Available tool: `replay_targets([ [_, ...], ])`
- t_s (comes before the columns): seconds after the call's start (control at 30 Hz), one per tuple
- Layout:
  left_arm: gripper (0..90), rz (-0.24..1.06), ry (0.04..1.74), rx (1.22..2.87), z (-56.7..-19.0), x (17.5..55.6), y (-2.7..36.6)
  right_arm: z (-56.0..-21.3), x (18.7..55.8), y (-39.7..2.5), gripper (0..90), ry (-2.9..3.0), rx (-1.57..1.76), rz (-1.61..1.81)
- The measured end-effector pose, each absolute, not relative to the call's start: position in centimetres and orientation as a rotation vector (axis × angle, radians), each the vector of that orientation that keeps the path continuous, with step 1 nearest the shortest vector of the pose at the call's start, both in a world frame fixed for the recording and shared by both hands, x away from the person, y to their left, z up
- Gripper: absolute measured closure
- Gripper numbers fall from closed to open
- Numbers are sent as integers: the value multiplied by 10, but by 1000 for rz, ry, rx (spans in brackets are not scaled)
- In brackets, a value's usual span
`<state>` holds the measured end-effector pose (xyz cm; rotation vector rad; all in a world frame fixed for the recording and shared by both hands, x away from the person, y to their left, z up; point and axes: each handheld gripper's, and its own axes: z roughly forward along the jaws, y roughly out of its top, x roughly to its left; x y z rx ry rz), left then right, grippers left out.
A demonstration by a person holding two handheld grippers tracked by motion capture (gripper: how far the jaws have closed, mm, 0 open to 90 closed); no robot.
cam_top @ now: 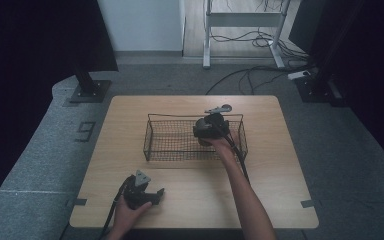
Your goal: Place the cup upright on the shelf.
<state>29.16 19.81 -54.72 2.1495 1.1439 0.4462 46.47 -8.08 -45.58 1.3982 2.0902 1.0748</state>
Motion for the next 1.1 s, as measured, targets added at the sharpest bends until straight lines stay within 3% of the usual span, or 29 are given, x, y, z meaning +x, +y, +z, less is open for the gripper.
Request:
replay_targets([
  [1.1,138,448,1143,2149,-547,292,198,-479,476,-75,137,2218,1483,880],
])
